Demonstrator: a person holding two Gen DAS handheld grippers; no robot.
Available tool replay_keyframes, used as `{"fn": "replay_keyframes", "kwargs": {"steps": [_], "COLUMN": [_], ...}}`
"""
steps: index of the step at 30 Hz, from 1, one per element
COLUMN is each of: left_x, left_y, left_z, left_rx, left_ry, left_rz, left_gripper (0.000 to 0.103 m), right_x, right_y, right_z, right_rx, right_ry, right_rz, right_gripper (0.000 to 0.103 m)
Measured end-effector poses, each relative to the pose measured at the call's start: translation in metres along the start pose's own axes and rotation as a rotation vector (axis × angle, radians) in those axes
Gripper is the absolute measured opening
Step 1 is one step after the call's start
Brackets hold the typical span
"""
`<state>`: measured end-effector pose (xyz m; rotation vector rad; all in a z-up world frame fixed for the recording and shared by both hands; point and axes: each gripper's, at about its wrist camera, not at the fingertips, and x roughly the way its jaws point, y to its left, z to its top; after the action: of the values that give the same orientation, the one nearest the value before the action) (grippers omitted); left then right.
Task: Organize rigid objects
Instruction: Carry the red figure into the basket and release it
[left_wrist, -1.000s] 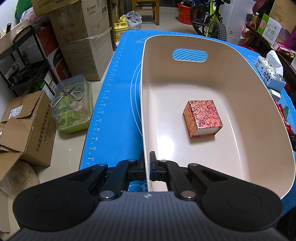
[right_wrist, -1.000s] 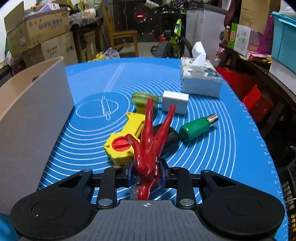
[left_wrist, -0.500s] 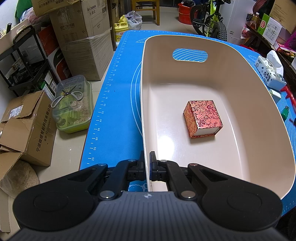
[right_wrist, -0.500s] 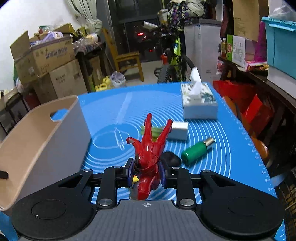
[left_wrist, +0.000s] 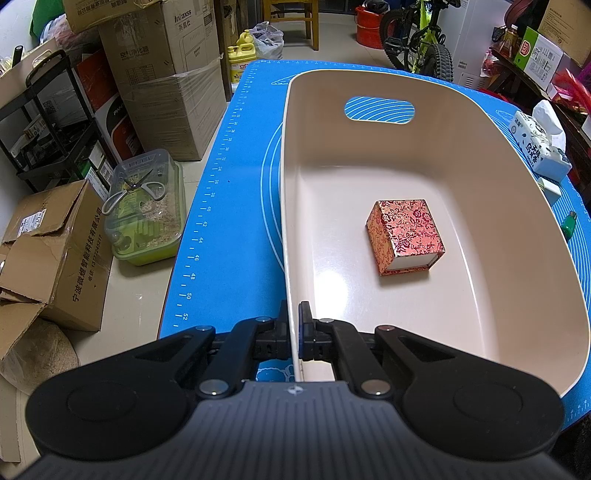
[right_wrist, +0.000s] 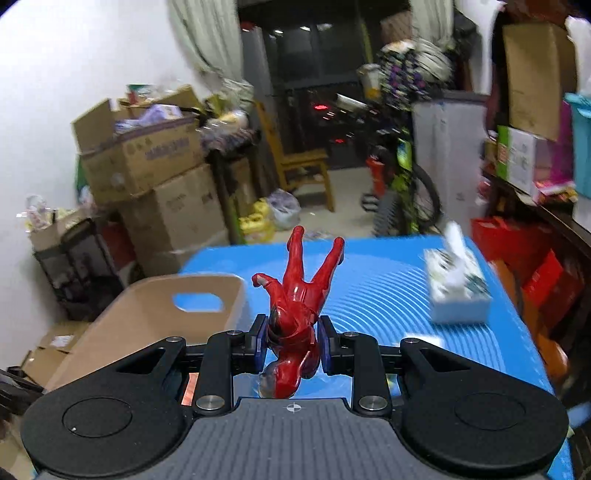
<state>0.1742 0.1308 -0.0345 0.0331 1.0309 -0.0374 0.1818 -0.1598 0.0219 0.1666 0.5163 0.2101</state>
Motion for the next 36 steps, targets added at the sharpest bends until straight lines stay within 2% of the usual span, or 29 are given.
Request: {"fn": "replay_keyframes", "kwargs": {"steps": [8,20,25,31,35,36], "left_x": [-0.001,-0.001,-0.001,-0.001,-0.001,-0.001], "left_y": [0.001,0.0,0.001,0.001,0.001,0.0], "left_z": [0.0,0.0,0.001,0.001,0.001,0.001], "left_rx": [0.0,-0.001,0.0,-0.002,-0.001,-0.001], "left_ry": [0.001,0.001,0.001,0.002,0.001,0.001], "left_rz": [-0.001,0.0,0.0,0.0,0.0,0.0], "left_gripper": [0.005,0.005,0.005,0.005,0.005,0.005], "right_x": [0.023,0.067,0.084,0.1,0.097,0.095], "right_y": [0.056,0.118,0.13,0.134,0.129,0.127], "right_z": [0.02,0.0,-0.016,-0.031,-0.038,-0.038], "right_rx": [-0.084,-0.203,-0.244,-0.258,-0.242,-0.234], "right_ry": [-0.005,0.127,0.213,0.356,0.377,0.371], "right_rz": [0.106,0.181,0.184,0.18,0.178,0.177], "right_gripper": [0.037,0.037,0.037,0.037,0.037,0.044]}}
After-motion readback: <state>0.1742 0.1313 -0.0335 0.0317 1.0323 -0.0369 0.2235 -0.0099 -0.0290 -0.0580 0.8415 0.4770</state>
